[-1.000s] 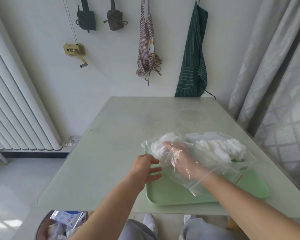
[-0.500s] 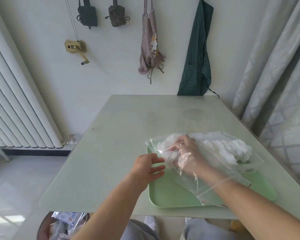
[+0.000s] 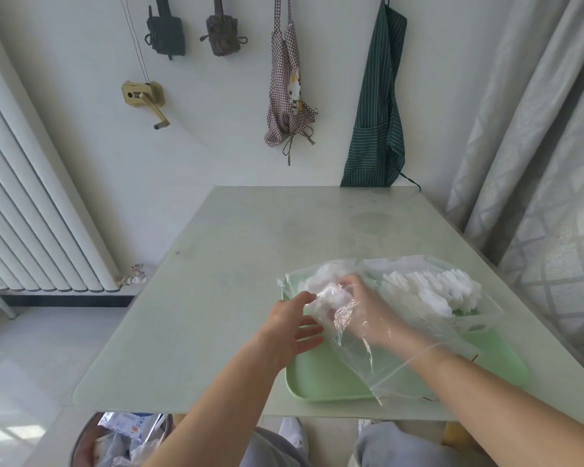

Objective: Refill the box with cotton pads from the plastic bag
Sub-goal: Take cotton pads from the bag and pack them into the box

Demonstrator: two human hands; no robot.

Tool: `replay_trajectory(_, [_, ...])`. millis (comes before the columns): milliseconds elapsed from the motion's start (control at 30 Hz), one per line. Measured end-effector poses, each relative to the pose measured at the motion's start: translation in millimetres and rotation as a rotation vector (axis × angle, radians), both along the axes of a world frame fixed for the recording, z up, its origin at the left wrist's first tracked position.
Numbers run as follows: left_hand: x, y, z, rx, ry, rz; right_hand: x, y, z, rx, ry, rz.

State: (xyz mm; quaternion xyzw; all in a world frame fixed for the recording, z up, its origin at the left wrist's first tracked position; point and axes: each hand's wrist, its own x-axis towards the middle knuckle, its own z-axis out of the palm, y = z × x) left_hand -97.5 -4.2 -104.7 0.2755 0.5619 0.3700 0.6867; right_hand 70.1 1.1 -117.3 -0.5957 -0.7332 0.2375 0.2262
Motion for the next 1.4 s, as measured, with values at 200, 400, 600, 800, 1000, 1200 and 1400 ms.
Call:
replay_trajectory(200, [6,10,-8,0.034,0.091,0.016,-1,-22,8,-0.075,0.084,-0.055])
replay_trajectory(400, [6,20,-4,0.088,0.04,0.166,7,-53,23,-0.198,0.184,-0.064])
replay_trajectory(600, [4,29,3,0.12,0.162,0.26,19,-85,35,-0.329,0.331,0.014])
replay_trajectory(800, [1,32,12,0.125,0.182,0.138,37,-102,60,-0.623,0.66,0.074])
replay_trajectory(1000, [10,30,23,0.243,0.648,-0.049,86,-89,85,-0.504,0.929,0.008])
replay_trajectory(1200, [53,10,53,0.703,0.864,-0.097,131,-61,80,-0.29,1.023,-0.227])
replay_trajectory(1400, [130,-16,71,0.635,0.312,-0.442,150,-51,76,-0.218,0.99,-0.226])
